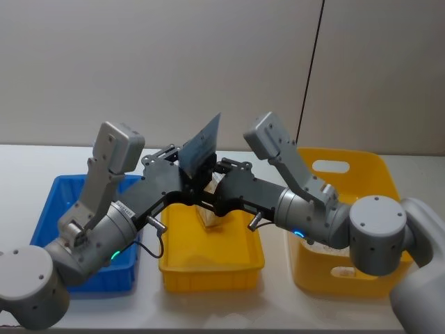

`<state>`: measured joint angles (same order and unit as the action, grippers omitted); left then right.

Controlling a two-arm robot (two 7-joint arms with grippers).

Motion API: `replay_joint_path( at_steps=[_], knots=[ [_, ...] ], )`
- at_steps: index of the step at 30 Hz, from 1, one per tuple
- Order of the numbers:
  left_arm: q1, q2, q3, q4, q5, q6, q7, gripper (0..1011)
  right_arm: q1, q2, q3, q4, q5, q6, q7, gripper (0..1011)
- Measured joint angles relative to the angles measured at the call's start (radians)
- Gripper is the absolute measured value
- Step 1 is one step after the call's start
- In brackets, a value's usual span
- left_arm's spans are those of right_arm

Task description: Bimanual collaborative sorting of washing and personal care products

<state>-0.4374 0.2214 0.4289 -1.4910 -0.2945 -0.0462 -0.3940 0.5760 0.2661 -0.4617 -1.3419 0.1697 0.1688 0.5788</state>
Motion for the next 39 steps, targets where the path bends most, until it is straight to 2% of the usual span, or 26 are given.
replay_joint_path(
  at_steps=[1, 2, 4, 5, 6, 10, 11, 15, 19, 27, 39],
  knots=[
    [0.0, 0.0, 0.0, 0.0, 0.0, 0.0, 0.0, 476, 0.0, 0.0, 0.0, 0.0, 0.002, 0.0, 0.0, 574],
    [0.0, 0.0, 0.0, 0.0, 0.0, 0.0, 0.0, 476, 0.0, 0.0, 0.0, 0.0, 0.006, 0.0, -0.001, 574],
    [0.0, 0.0, 0.0, 0.0, 0.0, 0.0, 0.0, 534, 0.0, 0.0, 0.001, 0.0, 0.009, 0.0, -0.001, 557],
    [0.0, 0.0, 0.0, 0.0, 0.0, 0.0, 0.0, 594, 0.0, -0.001, 0.001, -0.001, 0.011, 0.0, -0.002, 550],
    [0.0, 0.0, 0.0, 0.0, 0.0, 0.0, 0.0, 594, 0.0, -0.001, 0.002, -0.001, 0.014, 0.001, -0.003, 546],
    [0.0, 0.0, 0.0, 0.0, 0.0, 0.0, 0.0, 753, -0.004, -0.001, 0.011, -0.006, 0.029, 0.009, -0.01, 458],
    [0.0, 0.0, 0.0, 0.0, 0.0, 0.0, 0.0, 753, -0.006, -0.002, 0.014, -0.007, 0.034, 0.013, -0.013, 434],
    [0.0, 0.0, 0.0, 0.0, 0.0, 0.0, 0.0, 897, -0.01, -0.004, 0.024, -0.01, 0.045, 0.021, -0.021, 374],
    [0.0, 0.0, 0.0, 0.0, 0.0, 0.0, 0.0, 987, -0.015, -0.009, 0.038, -0.014, 0.061, 0.037, -0.041, 311],
    [0.0, 0.0, 0.0, 0.0, 0.0, 0.0, 0.0, 1001, -0.023, -0.022, 0.066, -0.016, 0.082, 0.069, -0.096, 226],
    [0.0, 0.0, 0.0, 0.0, 0.0, 0.0, 0.0, 1001, -0.031, -0.053, 0.118, -0.001, 0.098, 0.121, -0.224, 146]
  ],
)
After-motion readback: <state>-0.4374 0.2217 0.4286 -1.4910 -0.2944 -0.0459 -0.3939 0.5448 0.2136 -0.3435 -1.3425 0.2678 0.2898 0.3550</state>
